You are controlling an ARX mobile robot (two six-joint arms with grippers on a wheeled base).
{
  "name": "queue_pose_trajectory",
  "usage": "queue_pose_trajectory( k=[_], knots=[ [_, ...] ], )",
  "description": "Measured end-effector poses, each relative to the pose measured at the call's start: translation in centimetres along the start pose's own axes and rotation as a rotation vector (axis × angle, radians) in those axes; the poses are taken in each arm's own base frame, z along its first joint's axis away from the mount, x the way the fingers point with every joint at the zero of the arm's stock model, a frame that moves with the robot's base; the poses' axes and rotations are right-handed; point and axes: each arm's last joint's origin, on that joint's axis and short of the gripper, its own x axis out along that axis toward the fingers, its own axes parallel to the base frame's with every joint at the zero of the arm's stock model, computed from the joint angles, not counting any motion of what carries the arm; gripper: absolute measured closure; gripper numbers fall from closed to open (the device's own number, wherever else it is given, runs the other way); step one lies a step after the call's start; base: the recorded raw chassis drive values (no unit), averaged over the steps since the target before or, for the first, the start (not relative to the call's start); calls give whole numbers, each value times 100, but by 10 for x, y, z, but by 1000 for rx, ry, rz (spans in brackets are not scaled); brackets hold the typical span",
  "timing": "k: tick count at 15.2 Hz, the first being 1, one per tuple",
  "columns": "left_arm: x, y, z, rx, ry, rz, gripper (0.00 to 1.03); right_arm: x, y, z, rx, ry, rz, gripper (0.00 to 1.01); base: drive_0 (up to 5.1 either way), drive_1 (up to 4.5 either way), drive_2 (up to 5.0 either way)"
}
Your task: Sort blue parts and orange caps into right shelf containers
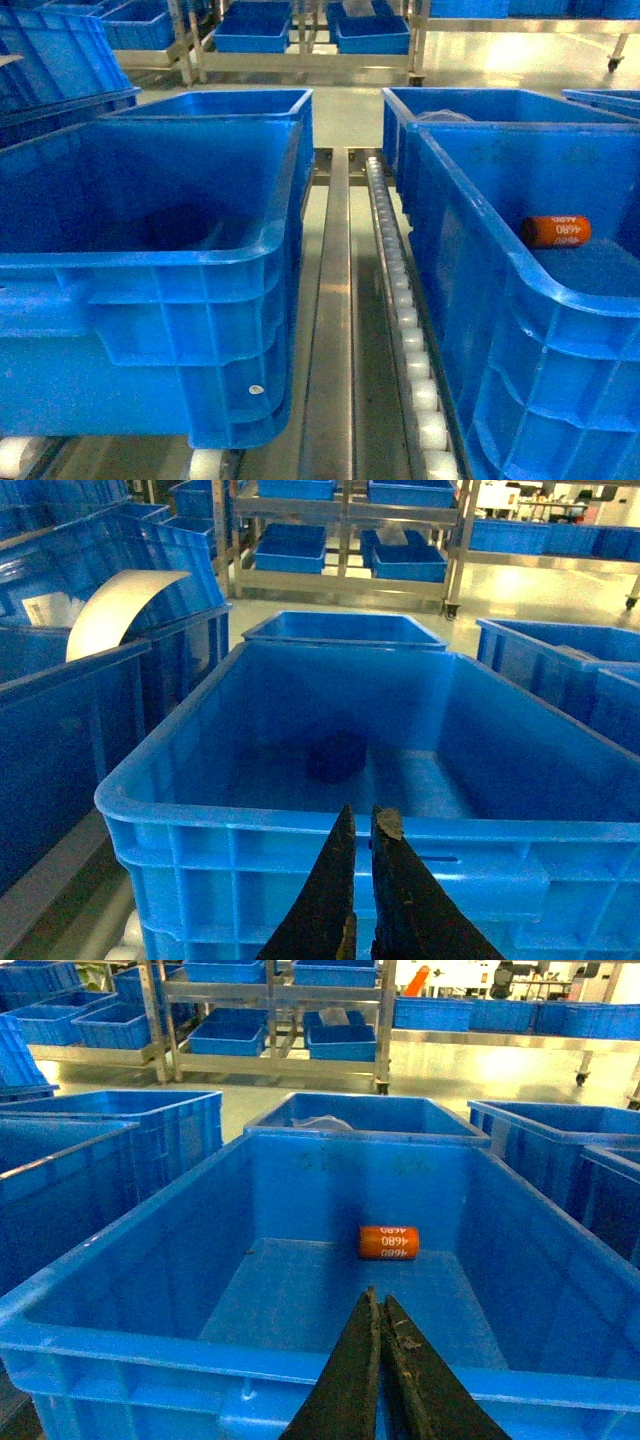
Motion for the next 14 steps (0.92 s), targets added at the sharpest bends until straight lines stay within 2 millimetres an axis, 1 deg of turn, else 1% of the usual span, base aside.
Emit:
queue_pose_trajectory(
  k=[2,11,12,13,14],
  knots=[
    [-5,0,1,0,-2,0,101,-5,0,0,0,-2,0,99,0,0,0],
    [-15,0,0,0,-5,0,101,-16,0,-2,0,15,0,99,0,0,0],
    [-19,0,-3,0,23,2,101,-21,0,-7,0,55,6,99,0,0,0],
    [-25,0,-4,0,19,2,101,-24,0,-1,0,-12,5,99,0,0,0],
    [-25,0,-2,0,6,2,101,-24,0,-4,0,15,2,99,0,0,0]
  ],
)
